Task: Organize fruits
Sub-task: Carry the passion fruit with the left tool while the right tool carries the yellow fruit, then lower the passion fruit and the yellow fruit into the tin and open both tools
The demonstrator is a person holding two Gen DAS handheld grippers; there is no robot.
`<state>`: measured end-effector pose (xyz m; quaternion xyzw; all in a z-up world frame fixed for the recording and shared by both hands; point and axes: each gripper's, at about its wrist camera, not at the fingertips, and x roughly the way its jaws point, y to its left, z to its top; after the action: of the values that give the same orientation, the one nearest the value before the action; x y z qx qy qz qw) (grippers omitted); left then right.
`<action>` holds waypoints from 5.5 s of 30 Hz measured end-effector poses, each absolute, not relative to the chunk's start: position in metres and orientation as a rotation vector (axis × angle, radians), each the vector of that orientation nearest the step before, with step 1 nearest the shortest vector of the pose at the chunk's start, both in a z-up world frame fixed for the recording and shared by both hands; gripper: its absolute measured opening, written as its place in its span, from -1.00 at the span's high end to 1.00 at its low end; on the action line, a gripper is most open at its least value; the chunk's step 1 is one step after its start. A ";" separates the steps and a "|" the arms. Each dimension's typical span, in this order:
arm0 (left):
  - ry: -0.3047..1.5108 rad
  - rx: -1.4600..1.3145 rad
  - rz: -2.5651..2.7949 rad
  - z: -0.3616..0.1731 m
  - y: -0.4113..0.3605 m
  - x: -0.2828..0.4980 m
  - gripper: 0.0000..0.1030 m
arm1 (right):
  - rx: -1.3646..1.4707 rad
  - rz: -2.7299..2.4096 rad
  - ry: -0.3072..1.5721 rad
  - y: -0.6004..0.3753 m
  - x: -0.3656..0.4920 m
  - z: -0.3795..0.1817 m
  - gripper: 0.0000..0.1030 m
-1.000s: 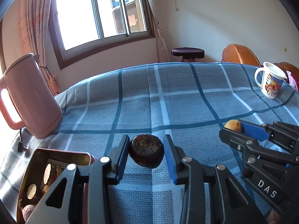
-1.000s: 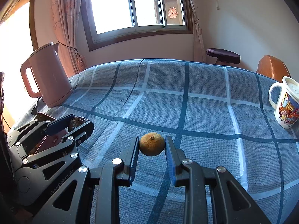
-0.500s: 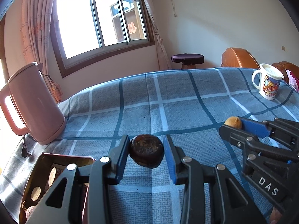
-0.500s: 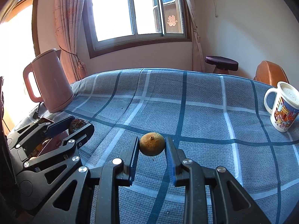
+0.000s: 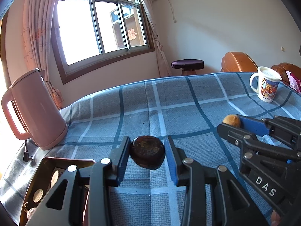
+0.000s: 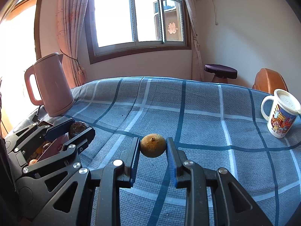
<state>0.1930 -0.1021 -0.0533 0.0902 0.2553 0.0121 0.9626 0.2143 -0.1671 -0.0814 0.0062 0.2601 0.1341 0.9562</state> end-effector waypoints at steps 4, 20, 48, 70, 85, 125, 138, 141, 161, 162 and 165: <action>0.504 0.180 0.029 -0.052 -0.102 0.191 0.25 | 0.007 0.266 0.510 -0.166 0.212 -0.080 0.43; 0.437 0.175 0.036 -0.047 -0.102 0.178 0.25 | -0.043 0.238 0.424 -0.160 0.196 -0.074 0.42; 0.427 0.116 -0.026 -0.044 -0.093 0.157 0.25 | -0.079 0.221 0.355 -0.157 0.160 -0.070 0.43; 0.400 0.106 -0.084 -0.029 -0.082 0.117 0.25 | -0.079 0.274 0.376 -0.147 0.132 -0.073 0.43; 0.388 0.084 -0.061 -0.020 -0.058 0.097 0.25 | -0.107 0.337 0.350 -0.119 0.116 -0.059 0.43; 0.408 0.011 0.120 -0.012 0.036 0.083 0.25 | -0.208 0.496 0.315 -0.035 0.109 -0.036 0.43; 0.446 -0.002 0.176 -0.020 0.065 0.088 0.25 | -0.236 0.548 0.322 -0.005 0.116 -0.036 0.43; 0.452 -0.003 0.186 -0.022 0.070 0.088 0.25 | -0.245 0.559 0.326 0.002 0.116 -0.038 0.43; 0.508 -0.007 0.204 -0.035 0.091 0.090 0.25 | -0.262 0.593 0.378 0.028 0.127 -0.057 0.43; 0.510 -0.007 0.204 -0.036 0.092 0.091 0.25 | -0.263 0.594 0.381 0.029 0.126 -0.058 0.43; 0.518 -0.008 0.203 -0.038 0.093 0.092 0.25 | -0.263 0.597 0.388 0.032 0.127 -0.061 0.43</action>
<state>0.0915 0.0926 -0.0375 -0.0038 0.2555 0.1001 0.9616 0.1274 0.0316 -0.0613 -0.1284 0.1894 0.2912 0.9289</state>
